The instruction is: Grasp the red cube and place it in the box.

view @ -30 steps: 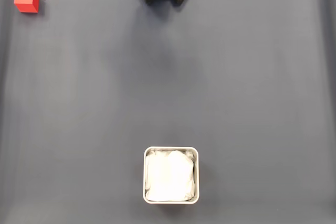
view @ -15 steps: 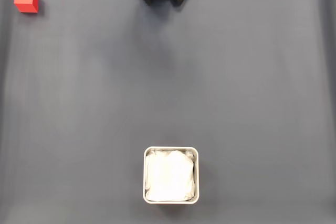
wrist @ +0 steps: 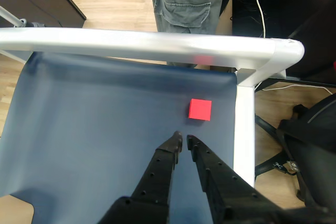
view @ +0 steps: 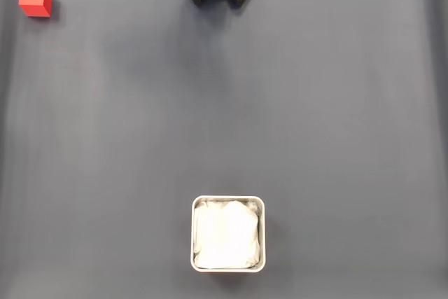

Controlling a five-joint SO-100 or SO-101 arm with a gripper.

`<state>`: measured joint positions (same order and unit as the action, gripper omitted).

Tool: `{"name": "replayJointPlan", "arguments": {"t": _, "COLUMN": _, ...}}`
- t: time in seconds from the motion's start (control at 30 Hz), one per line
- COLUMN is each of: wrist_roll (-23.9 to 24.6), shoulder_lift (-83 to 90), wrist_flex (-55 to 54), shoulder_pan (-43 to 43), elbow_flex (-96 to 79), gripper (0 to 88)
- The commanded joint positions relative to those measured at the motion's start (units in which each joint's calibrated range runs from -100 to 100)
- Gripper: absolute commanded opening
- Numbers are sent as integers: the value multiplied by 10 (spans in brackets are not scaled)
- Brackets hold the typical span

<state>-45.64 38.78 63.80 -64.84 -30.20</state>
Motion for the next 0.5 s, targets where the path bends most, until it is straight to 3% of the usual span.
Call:
{"name": "replayJointPlan", "arguments": {"t": 0.0, "wrist_roll": 3, "shoulder_lift": -2, "wrist_flex": -15, "shoulder_pan": -15, "elbow_flex": 7, "gripper": 6}}
{"name": "replayJointPlan", "arguments": {"t": 0.47, "wrist_roll": -6, "shoulder_lift": -25, "wrist_flex": -27, "shoulder_pan": -59, "elbow_flex": 1, "gripper": 66}}
